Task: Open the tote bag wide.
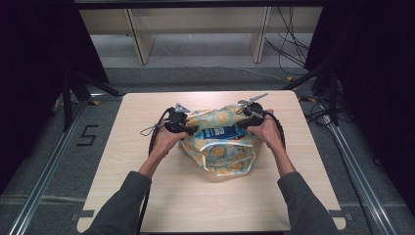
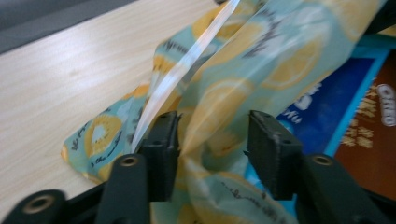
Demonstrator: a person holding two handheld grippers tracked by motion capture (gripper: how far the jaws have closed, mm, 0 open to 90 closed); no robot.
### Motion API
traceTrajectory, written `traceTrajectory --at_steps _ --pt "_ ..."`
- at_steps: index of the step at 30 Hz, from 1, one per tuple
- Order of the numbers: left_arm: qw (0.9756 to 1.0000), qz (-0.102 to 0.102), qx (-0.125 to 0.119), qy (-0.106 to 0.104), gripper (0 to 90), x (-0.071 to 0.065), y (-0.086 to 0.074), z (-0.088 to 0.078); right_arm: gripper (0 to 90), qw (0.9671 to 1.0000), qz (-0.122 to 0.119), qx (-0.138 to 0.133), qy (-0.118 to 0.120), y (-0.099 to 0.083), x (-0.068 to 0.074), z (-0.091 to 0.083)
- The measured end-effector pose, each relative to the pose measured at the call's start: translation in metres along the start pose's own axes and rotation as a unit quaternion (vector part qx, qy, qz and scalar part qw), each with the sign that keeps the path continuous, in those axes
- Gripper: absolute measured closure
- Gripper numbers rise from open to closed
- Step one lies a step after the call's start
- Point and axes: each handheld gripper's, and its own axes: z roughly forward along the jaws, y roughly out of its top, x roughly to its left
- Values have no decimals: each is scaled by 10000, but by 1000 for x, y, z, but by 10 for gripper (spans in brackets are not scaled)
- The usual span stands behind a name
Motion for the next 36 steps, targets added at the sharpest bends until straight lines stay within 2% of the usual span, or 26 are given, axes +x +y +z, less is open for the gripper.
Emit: traceTrajectory --at_steps 2,3,5,6,7,8,10,13,14,17,18,19,20,21,22,25,26,27,28,30,31,32,33,34,35,36 --pt "10000 48 -39 28 452 -5 4 -4 844 9999 -145 -76 29 2 9 -1" --pt "10000 -8 -71 25 425 -8 5 -6 842 9999 -127 22 86 3 13 -4" --pt "9999 -25 -121 14 388 -13 8 -12 840 9996 -180 -98 185 4 21 -5" --pt "9998 -39 -178 8 369 -15 8 -15 838 9994 -295 -53 195 5 24 -8" --pt "9997 -66 -239 -6 358 -17 9 -18 834 9994 -302 -62 130 5 27 -10" --pt "9995 -34 -312 13 351 -19 9 -22 830 9993 -318 -159 129 5 30 -10" --pt "9989 -35 -462 -19 339 -24 9 -29 824 9990 -349 -82 284 6 35 -17" --pt "9982 -11 -585 -108 327 -30 6 -42 822 9984 -464 -187 280 4 38 -23" --pt "9979 -22 -629 -161 325 -32 5 -46 819 9981 -442 -322 277 3 39 -24" --pt "9972 6 -705 -244 319 -36 3 -54 815 9983 -411 -258 332 2 40 -31" --pt "9967 51 -760 -290 319 -40 -1 -62 804 9978 -469 -350 315 0 41 -37" --pt "9967 51 -760 -290 319 -40 -1 -62 800 9977 -465 -383 314 -1 42 -39" --pt "9960 34 -802 -380 319 -44 -6 -70 796 9971 -429 -535 331 -3 44 -42" --pt "9959 31 -827 -369 318 -46 -9 -74 792 9967 -521 -538 318 -4 43 -46" --pt "9956 100 -845 -403 318 -46 -12 -77 781 9966 -453 -597 340 -6 46 -50" --pt "9952 125 -853 -455 317 -48 -22 -84 749 9958 -427 -730 350 -12 47 -58" --pt "9945 -31 -879 -559 315 -52 -35 -89 683 9941 -493 -952 194 -22 47 -65" --pt "9945 -31 -879 -559 314 -52 -35 -89 683 9941 -493 -952 194 -22 47 -65" --pt "9947 -101 -838 -580 314 -55 -43 -92 652 9949 -472 -873 202 -26 47 -70" --pt "9953 -6 -773 -591 306 -58 -55 -98 600 9935 -374 -1068 133 -41 46 -78" --pt "9954 -17 -763 -572 300 -60 -60 -100 560 9941 -284 -1042 58 -46 47 -80" --pt "9945 -97 -856 -599 294 -63 -66 -101 551 9947 -351 -967 17 -49 45 -85" --pt "9943 -175 -867 -593 284 -66 -72 -103 541 9937 -296 -1080 -26 -54 44 -88" --pt "9950 -170 -813 -551 277 -69 -78 -105 518 9926 -298 -1175 -47 -59 43 -90" --pt "9956 -131 -772 -523 269 -71 -83 -106 504 9938 -151 -1105 -6 -64 45 -93" --pt "9952 -132 -806 -534 259 -73 -89 -106 500 9934 -202 -1130 -31 -68 43 -95"
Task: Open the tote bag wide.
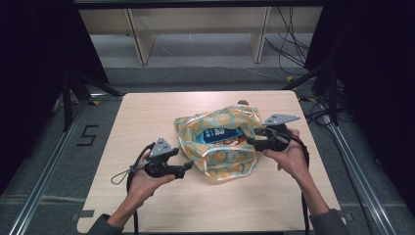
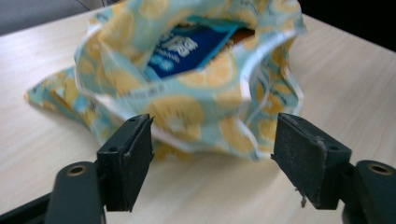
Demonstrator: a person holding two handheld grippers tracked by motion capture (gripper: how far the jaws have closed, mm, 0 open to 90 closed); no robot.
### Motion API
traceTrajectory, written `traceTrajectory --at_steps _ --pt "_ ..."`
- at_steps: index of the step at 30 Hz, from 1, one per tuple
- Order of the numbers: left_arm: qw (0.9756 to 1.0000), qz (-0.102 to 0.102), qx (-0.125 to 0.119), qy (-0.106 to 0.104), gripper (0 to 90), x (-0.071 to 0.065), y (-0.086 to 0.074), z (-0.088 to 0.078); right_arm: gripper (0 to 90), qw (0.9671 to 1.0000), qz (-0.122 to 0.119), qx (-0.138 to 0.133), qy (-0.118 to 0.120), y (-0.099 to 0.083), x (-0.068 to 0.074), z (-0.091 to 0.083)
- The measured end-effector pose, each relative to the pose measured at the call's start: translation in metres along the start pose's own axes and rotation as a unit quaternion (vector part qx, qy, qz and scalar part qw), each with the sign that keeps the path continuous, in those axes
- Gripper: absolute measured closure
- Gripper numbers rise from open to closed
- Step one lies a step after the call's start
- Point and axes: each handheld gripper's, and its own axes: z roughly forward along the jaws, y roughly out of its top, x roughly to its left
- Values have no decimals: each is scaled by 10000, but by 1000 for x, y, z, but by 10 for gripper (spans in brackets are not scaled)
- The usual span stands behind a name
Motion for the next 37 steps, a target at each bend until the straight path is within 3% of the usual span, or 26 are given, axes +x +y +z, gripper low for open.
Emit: traceTrajectory --at_steps 9,11,12,13,14,15,16,17,19,20,21,22,23,24,25,28,29,30,31,32,33,35,36,37 --pt "9999 -107 85 -27 204 -25 -42 -17 421 9994 287 -73 -159 -43 8 -25" --pt "9998 12 212 19 199 -27 -49 -22 412 9994 252 -121 -184 -53 10 -31" --pt "9999 -16 107 5 199 -29 -53 -22 411 9994 254 -131 -185 -59 12 -34" --pt "9999 -62 152 4 199 -30 -56 -25 409 9995 269 -148 -114 -65 15 -36" --pt "9997 78 205 45 199 -27 -58 -27 405 9989 413 -68 -190 -70 20 -39" --pt "9999 -5 128 31 197 -28 -60 -27 403 9994 306 -103 -129 -76 19 -40" --pt "9998 66 175 60 194 -27 -62 -29 404 9993 344 -82 -144 -82 21 -41" --pt "9999 -19 127 79 191 -27 -64 -28 405 9988 466 -68 -153 -87 25 -42" --pt "9998 -45 142 112 189 -26 -67 -29 404 9992 374 -39 -156 -97 27 -42" --pt "9997 -154 164 138 188 -26 -69 -28 404 9992 389 17 -92 -101 28 -42" --pt "9996 -119 189 150 185 -26 -70 -28 403 9993 382 48 -31 -105 29 -42" --pt "9996 73 241 138 184 -22 -71 -28 401 9983 564 97 -93 -109 33 -43" --pt "9996 -97 229 155 182 -24 -72 -26 400 9991 417 93 -76 -112 31 -41" --pt "9995 -176 219 145 182 -25 -73 -25 399 9984 540 142 -92 -115 34 -42" --pt "9993 -66 326 176 182 -24 -73 -26 399 9993 337 139 -112 -117 31 -41" --pt "9994 -72 297 153 180 -25 -74 -24 397 9989 448 156 -22 -122 31 -40" --pt "9990 198 358 180 180 -22 -73 -25 396 9988 476 150 -24 -123 31 -40" --pt "9993 -3 344 169 180 -24 -74 -25 396 9986 478 202 -81 -124 32 -41" --pt "9992 97 344 180 179 -22 -73 -25 394 9987 477 169 11 -125 31 -39" --pt "9995 -10 263 151 177 -23 -74 -23 392 9978 642 192 0 -126 34 -39" --pt "9993 125 312 180 177 -21 -74 -24 385 9987 468 221 -31 -126 31 -39" --pt "9994 -87 304 156 176 -23 -75 -23 378 9988 442 222 -24 -126 30 -38" --pt "9994 -81 293 160 176 -23 -75 -23 377 9988 431 248 -44 -126 30 -38" --pt "9992 82 367 152 175 -20 -74 -24 377 9991 346 250 -80 -126 29 -38"
